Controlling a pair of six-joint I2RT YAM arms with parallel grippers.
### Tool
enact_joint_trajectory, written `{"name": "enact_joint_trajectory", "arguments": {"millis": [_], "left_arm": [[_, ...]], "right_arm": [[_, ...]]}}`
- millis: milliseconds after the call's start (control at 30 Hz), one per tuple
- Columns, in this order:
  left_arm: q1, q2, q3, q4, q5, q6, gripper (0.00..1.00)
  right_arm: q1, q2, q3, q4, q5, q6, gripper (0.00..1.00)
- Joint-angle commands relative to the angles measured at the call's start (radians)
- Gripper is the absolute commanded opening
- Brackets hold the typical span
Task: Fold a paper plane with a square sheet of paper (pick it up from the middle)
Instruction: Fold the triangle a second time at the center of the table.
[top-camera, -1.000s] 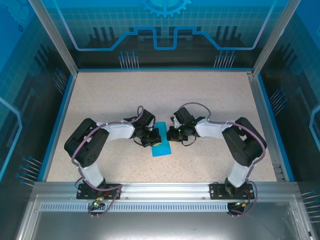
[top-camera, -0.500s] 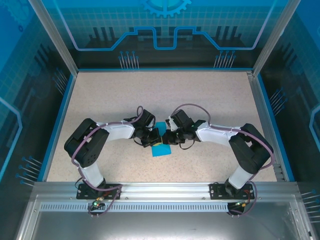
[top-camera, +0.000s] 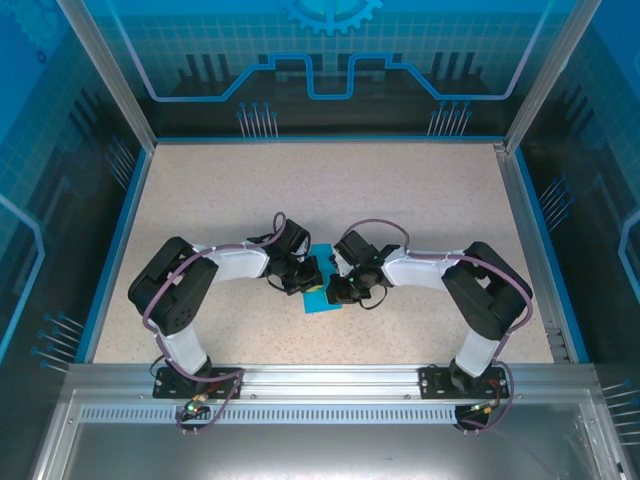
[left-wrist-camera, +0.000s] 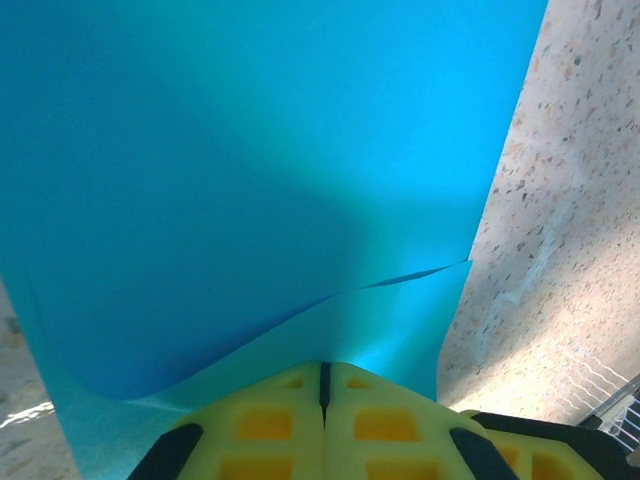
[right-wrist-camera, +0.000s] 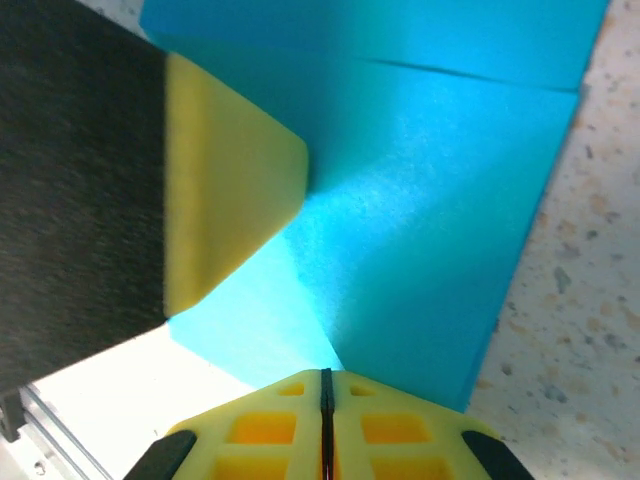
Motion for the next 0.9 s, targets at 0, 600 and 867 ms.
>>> {"name": "enact_joint_trajectory", "arguments": {"millis": [0, 600, 867], "left_arm": [[-0.003, 0.011, -0.037, -0.040, -0.056, -0.011, 0.05], [-0.002, 0.015, -0.031, -0.050, -0.065, -0.002, 0.05], [-0.002, 0.018, -0.023, -0.049, -0.052, 0.009, 0.05]], "right_arm": [[0.013, 0.006, 0.001, -0.074, 0.032, -0.025, 0.09], [-0.052, -0.104, -0.203, 0.052, -0.069, -0.058, 0.09], [-0.059, -0.162, -0.131, 0.139, -0.125, -0.054, 0.10]]}}
